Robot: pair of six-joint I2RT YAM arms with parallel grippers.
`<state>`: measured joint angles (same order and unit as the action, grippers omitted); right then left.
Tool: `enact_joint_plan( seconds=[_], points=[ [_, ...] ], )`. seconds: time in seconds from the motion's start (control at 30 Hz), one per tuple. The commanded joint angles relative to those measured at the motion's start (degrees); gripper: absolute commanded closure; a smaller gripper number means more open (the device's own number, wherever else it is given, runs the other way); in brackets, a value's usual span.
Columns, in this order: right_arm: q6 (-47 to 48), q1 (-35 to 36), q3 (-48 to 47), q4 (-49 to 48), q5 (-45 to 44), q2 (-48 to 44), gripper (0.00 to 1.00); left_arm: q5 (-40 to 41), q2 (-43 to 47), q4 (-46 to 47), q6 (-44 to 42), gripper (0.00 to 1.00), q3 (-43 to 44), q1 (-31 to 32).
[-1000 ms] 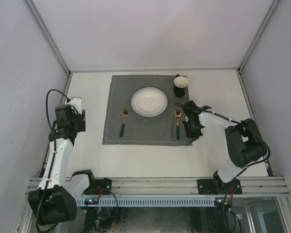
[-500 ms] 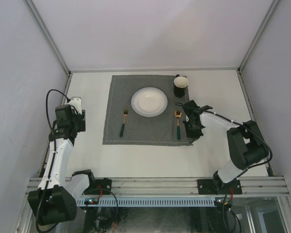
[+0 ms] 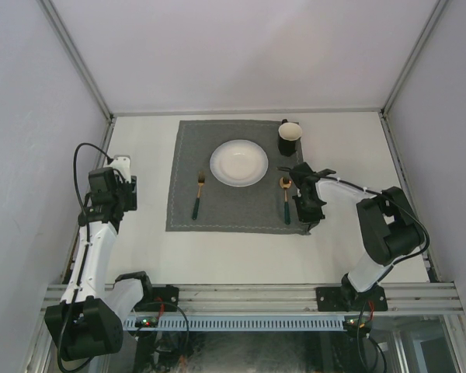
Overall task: Set the dinner table for one person
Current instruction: Adjust the napkin at the center of the board.
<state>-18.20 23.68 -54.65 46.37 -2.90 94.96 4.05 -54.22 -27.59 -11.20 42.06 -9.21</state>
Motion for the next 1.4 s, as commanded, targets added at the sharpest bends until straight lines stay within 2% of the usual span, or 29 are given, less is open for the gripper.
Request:
enact_joint_plan(
  seconds=[0.0,0.03,0.07,0.1,0.17,0.2,0.4,0.63,0.77,0.97,1.03,1.07,1.2,1.37],
  points=[
    [-1.1,-0.9,-0.1,0.8,-2.5,0.9,0.89,-1.0,0.3,0.9,-0.9,0.47,0.9,-0.5],
    [-0.9,-1.1,-0.1,0.8,-1.9,0.9,0.77,-1.0,0.3,1.0,-0.9,0.47,0.9,-0.5],
    [-0.5,-1.0,-0.1,0.6,-1.5,0.7,0.57,-1.1,0.2,1.0,-0.9,0.47,0.9,-0.5],
    [-0.3,-1.0,-0.2,0.5,-1.2,0.4,0.44,-1.1,0.2,1.1,-0.9,0.47,0.9,-0.5],
    [0.3,-0.8,-0.6,0.5,-0.8,-0.4,0.28,-1.1,0.0,1.1,-0.9,0.47,0.8,-0.5],
    [0.7,-0.8,-1.1,0.7,-0.4,-0.9,0.25,-1.1,0.1,1.1,-0.9,0.47,0.8,-0.5],
    [3.2,-1.0,-7.6,1.4,-2.1,-5.5,0.25,-1.2,0.3,1.1,-0.9,0.47,0.9,-0.5],
    [6.2,-3.5,-13.9,0.2,-6.5,-5.8,0.31,-0.9,1.2,0.8,-0.8,0.47,0.6,-0.6],
    [7.5,-4.7,-14.1,-4.6,-10.1,-4.3,0.38,-0.9,1.6,0.7,-0.8,0.47,0.7,-0.6],
    [14.1,-5.6,-15.2,-13.3,-13.9,-1.8,0.47,-0.8,2.2,0.4,-0.9,0.47,0.7,-0.6],
    [16.5,-5.5,-15.6,-14.7,-10.5,-2.4,0.54,-0.7,2.2,0.5,-0.9,0.47,0.8,-0.5],
    [17.7,-5.5,-17.2,-15.1,-5.6,-2.9,0.56,-0.6,2.2,0.6,-0.9,0.47,0.8,-0.5],
    [20.1,-4.7,-20.9,-15.6,9.0,-4.3,0.56,-0.5,1.6,0.8,-0.9,0.47,0.9,-0.6],
    [23.5,-0.3,-31.1,-8.5,11.5,1.7,0.58,-0.3,1.9,0.8,-0.9,0.47,0.8,-0.6]
  ],
)
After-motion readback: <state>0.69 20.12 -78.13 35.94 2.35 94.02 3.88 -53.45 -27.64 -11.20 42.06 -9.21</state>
